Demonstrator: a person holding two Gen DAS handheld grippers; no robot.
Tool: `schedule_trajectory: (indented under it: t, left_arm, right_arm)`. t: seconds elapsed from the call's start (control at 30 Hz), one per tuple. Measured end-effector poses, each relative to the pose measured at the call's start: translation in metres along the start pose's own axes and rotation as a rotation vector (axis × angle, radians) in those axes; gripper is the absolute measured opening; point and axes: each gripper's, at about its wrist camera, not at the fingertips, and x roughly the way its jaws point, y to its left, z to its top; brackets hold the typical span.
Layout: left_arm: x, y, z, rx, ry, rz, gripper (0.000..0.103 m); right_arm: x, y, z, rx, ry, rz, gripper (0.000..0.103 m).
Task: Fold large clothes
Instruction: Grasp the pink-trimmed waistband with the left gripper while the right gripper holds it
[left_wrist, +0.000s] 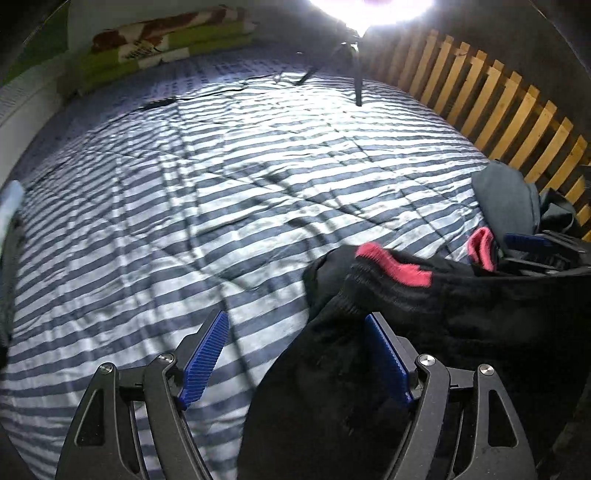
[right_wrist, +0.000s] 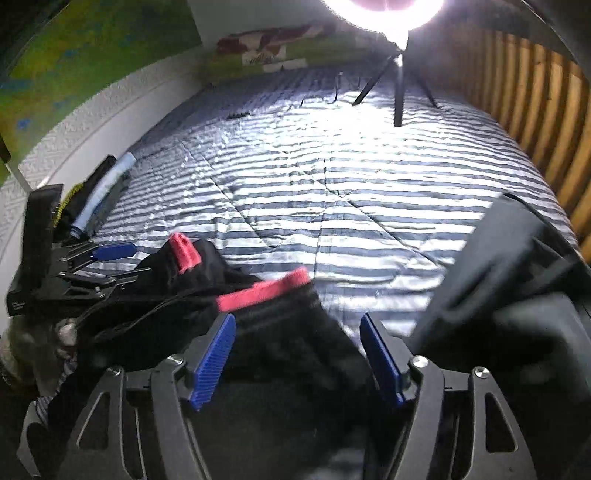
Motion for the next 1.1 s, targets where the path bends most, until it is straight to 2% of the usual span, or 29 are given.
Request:
schedule_trajectory:
  t: [0.03,0.1,0.13,0.17,0.27,0.33,0.37,0.4,0.43,0.63,0.83,0.93,1.0,1.1]
  left_arm:
    - [0.002,-0.001,0.001,-0.004,-0.001,-0.020,0.075]
    - [0.002,-0.005,0.001,-0.006,0.006,-0.077,0.046]
    - [0.003,-0.009,0.001,0.000,0.010,-0.095,0.041]
    - [0.004,-0.013,0.001,0.016,0.009,-0.087,0.038]
    - [0.002,-0.021,-0.002,0.053,-0.002,-0.067,0.022]
    - [0.000,-0.019,-0.002,0.040,-0.006,-0.073,0.017]
    - [-0.003,-0.016,-0.003,0.021,-0.010,-0.085,0.014]
    - [-0.006,-0.013,-0.004,0.002,-0.016,-0.097,0.013]
    - [-0.010,-0.010,-0.005,-0.012,-0.023,-0.105,0.013]
    - [-0.050,-0.005,-0.012,0.011,-0.090,-0.052,0.011]
    - [-0.112,0.043,-0.048,-0.116,-0.160,0.000,0.011]
    - [-0.113,0.068,-0.069,-0.161,-0.117,0.029,0.011]
    - [-0.103,0.078,-0.075,-0.182,-0.071,0.017,0.011]
    - [-0.091,0.077,-0.073,-0.155,-0.054,0.035,0.015]
  right_arm:
    - [0.008,-0.003,0.003,0.007,0.011,0.007,0.068]
    - [0.021,-0.008,0.004,0.030,0.037,0.043,0.069]
    - [0.027,-0.011,0.004,0.040,0.044,0.064,0.069]
    - [0.030,-0.013,0.003,0.045,0.047,0.075,0.069]
    - [0.031,-0.015,0.000,0.065,0.045,0.114,0.067]
    - [0.027,-0.014,-0.001,0.065,0.037,0.128,0.041]
    - [0.023,-0.014,-0.001,0.056,0.027,0.095,0.034]
    - [0.021,-0.015,-0.001,0.055,0.022,0.088,0.027]
    - [0.018,-0.017,-0.002,0.064,0.017,0.096,0.023]
    - [-0.027,-0.033,-0.010,0.133,-0.074,0.077,0.017]
    - [-0.082,-0.054,-0.040,0.246,-0.152,0.082,0.015]
    - [-0.092,-0.058,-0.052,0.255,-0.150,0.057,0.014]
    - [-0.088,-0.059,-0.057,0.264,-0.127,0.055,0.014]
    - [-0.077,-0.056,-0.056,0.258,-0.107,0.034,0.014]
